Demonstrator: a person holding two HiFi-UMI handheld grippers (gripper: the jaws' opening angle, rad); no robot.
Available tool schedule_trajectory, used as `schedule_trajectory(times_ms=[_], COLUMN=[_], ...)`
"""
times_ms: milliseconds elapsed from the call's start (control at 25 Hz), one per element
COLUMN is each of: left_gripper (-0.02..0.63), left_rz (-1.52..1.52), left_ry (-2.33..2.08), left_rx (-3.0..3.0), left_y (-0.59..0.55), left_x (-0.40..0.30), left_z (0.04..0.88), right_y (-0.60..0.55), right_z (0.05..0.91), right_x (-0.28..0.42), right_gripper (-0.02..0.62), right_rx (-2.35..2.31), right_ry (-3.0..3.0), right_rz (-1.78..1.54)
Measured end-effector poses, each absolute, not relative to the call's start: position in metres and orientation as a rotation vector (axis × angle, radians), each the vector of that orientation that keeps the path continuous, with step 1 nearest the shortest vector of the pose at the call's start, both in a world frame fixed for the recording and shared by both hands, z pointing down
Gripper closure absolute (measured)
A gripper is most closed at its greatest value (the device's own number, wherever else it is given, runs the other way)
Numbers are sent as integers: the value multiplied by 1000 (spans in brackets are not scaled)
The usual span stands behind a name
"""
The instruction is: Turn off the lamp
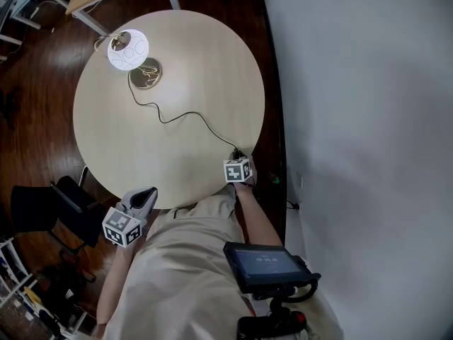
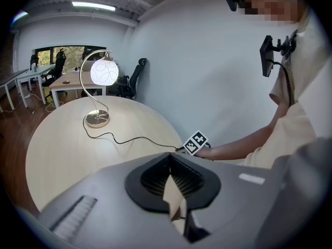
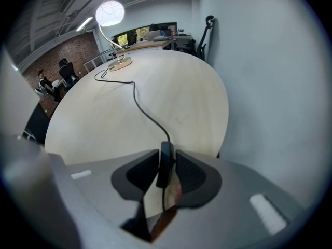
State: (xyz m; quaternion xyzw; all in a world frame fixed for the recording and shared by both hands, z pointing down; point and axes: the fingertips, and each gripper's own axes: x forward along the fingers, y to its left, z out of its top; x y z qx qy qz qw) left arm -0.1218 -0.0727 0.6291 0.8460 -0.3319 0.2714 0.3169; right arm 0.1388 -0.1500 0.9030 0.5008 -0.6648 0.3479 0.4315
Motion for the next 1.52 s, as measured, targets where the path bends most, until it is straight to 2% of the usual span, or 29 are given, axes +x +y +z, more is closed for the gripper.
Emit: schedule_trajectory(times_ms=[1520], left_gripper=[606], left_rz=[725], left_ry=[-832], left_rx=[2224], left_y=[-82], left_x=[-119], left_z=[635], right_y=[-158], right_z=[913], right_x=[144], right_gripper=[511], right_rx=[1249], right_ry=[-1572], right_rz=[800])
